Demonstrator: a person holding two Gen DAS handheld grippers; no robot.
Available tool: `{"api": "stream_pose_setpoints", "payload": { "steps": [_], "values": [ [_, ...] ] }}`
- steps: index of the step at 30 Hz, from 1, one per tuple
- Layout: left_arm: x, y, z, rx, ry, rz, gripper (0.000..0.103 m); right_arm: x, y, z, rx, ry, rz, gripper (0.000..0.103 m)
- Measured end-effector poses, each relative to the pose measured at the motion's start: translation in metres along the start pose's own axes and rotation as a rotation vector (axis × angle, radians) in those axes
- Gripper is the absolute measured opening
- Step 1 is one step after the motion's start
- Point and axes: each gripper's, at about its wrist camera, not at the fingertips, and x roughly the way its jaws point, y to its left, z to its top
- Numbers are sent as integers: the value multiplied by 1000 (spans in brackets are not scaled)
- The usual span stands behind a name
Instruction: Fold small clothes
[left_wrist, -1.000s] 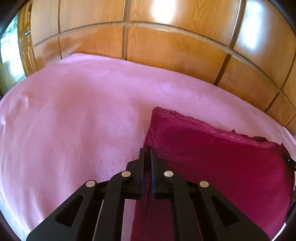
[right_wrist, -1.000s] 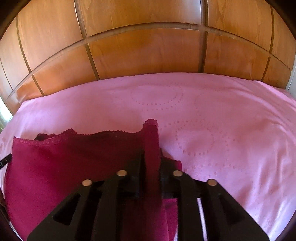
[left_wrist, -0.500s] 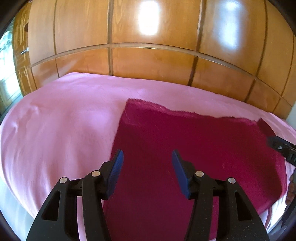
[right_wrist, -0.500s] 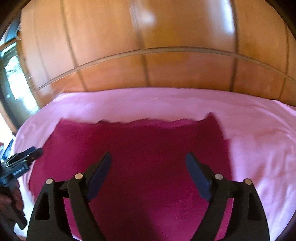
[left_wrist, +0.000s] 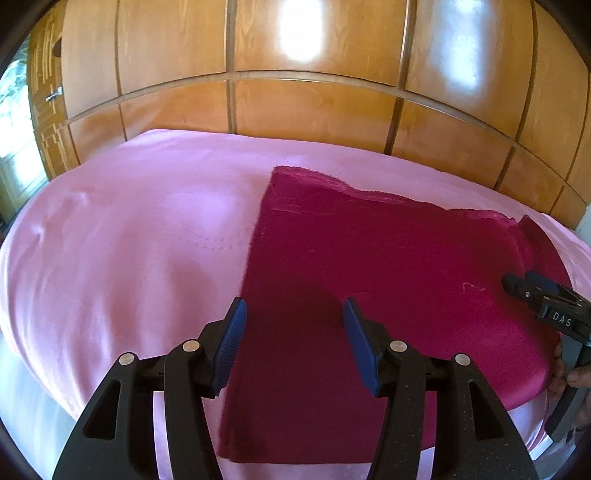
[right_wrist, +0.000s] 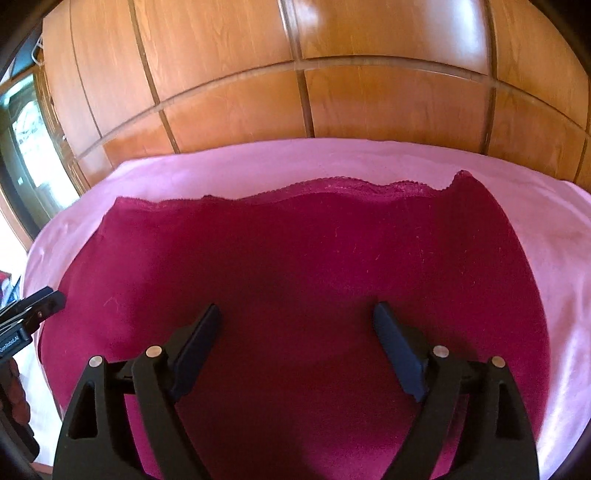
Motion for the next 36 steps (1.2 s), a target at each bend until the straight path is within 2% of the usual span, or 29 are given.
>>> {"api": "stream_pose_setpoints", "payload": {
  "steps": [5,7,9,12,13,18,19,20,21,23,27,29,31,32,36],
  "values": [
    [-4,21,4,-32,5,9,53,0,3,-3,-13,-13,-7,88],
    [1,38,9,-88,30,-18,53,1,2,-4,-13,-16,-5,88],
    [7,55,14,-159,55,-60,53,0,2,-6,-14,-18,-5,88],
    [22,82,22,-271,102,-166,53,1,3,-7,-18,-23,-6,89],
    [24,85,24,-287,110,-188,50,2,3,-7,-20,-24,-6,89],
    [49,88,39,-323,152,-298,50,2,4,-7,-25,-27,-10,90],
    [54,86,41,-324,162,-312,45,2,4,-7,-25,-27,-10,90],
    [59,83,42,-325,172,-316,34,2,4,-7,-25,-28,-10,90],
    [66,77,44,-306,193,-333,12,2,4,-7,-25,-28,-10,90],
    [65,69,47,-271,166,-312,6,2,4,-7,-25,-29,-11,90],
    [43,63,56,-237,54,-258,6,2,6,-7,-27,-32,-12,90],
    [50,59,54,-202,61,-184,6,3,7,-7,-30,-36,-18,92],
    [79,57,42,-187,145,-131,6,5,10,-7,-38,-36,-25,93],
    [88,57,37,-188,156,-125,6,5,10,-7,-40,-36,-28,93],
    [75,49,42,-183,126,-80,8,5,10,-7,-37,-40,-26,93]
  ]
}}
